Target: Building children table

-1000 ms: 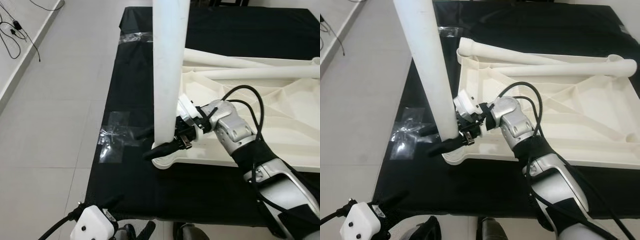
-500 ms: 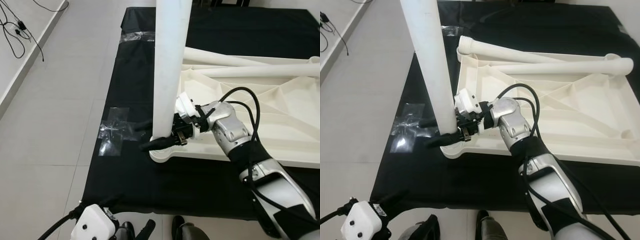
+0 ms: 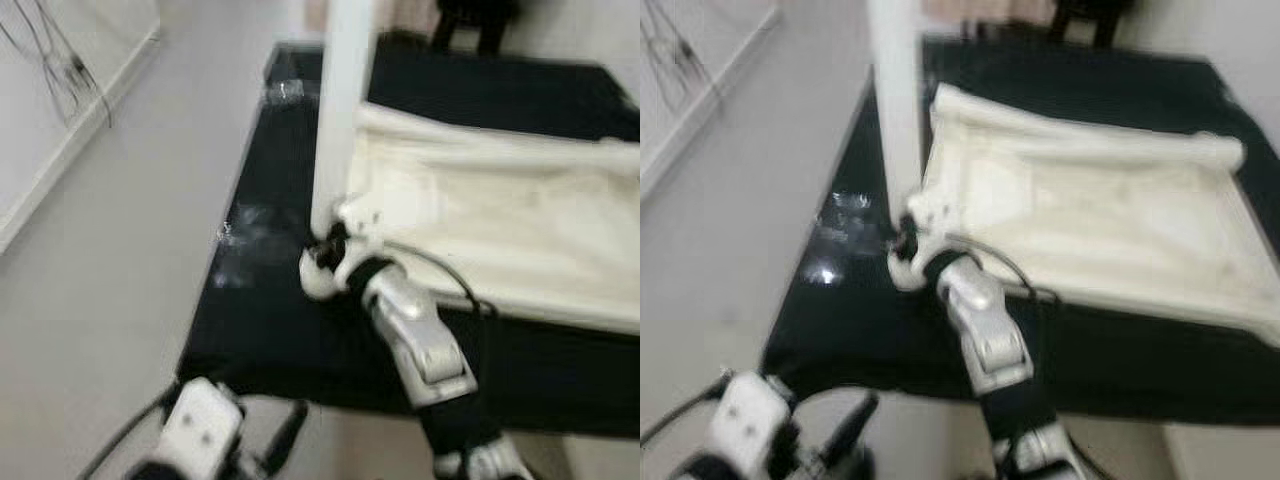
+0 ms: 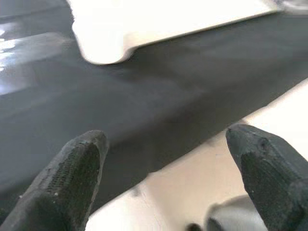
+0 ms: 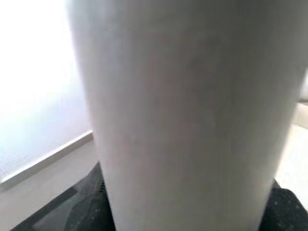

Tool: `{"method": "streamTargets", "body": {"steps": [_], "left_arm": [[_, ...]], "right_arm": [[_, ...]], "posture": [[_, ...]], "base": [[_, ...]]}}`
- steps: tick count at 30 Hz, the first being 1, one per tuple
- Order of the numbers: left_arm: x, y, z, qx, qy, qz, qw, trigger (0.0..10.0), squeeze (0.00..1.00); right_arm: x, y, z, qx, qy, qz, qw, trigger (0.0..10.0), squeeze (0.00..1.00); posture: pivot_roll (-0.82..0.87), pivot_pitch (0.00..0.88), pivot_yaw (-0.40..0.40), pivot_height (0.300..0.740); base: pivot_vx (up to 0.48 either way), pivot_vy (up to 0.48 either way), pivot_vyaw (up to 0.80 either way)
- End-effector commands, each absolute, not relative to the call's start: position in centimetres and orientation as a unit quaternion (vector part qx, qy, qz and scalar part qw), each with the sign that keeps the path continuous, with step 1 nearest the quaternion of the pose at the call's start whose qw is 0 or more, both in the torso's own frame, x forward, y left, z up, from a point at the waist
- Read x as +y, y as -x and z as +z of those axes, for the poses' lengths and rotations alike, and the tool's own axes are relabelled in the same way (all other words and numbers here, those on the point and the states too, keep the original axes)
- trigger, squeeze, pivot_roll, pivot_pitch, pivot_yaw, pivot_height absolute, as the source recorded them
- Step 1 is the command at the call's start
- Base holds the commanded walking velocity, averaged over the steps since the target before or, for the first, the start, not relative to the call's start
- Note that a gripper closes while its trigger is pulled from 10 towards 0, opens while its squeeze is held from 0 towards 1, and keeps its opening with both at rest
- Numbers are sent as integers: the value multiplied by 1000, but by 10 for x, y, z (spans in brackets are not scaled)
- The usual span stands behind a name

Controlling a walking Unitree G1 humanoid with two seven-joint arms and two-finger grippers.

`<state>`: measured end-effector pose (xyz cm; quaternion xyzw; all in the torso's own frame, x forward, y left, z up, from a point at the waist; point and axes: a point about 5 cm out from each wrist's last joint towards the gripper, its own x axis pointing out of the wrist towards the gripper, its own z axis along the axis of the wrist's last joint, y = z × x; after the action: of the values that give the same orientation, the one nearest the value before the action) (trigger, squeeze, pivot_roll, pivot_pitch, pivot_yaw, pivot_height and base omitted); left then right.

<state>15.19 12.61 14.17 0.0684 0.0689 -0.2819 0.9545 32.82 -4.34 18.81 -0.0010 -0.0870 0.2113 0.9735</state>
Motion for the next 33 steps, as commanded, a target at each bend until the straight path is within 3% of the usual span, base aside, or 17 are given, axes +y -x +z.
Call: {"method": "streamTargets", "body": {"steps": [1,13,23,29,33], "left_arm": [[129,-157,139,68,-75,-275,956,10000,0],[129,-185,125,52,-90,-252,962,10000,0],[128,-198,119,46,-97,-248,963,10000,0],[131,-202,120,37,-91,-238,966,10000,0],[152,-227,151,-13,-58,-196,979,10000,0]], "right_arm": [[-45,-323,126,41,-21,166,985,10000,0],[-49,-332,127,53,-6,79,995,10000,0],[-47,-342,133,24,-3,119,993,10000,0],[-59,-346,135,19,4,117,993,10000,0],[-66,-344,133,21,4,105,994,10000,0]], "posture": [[120,129,-16,740],[137,43,-16,740],[135,3,-16,740],[132,0,-19,740],[124,0,-11,740]], "base": [[0,0,0],[0,0,0],[0,0,0],[0,0,0],[0,0,0]]}}
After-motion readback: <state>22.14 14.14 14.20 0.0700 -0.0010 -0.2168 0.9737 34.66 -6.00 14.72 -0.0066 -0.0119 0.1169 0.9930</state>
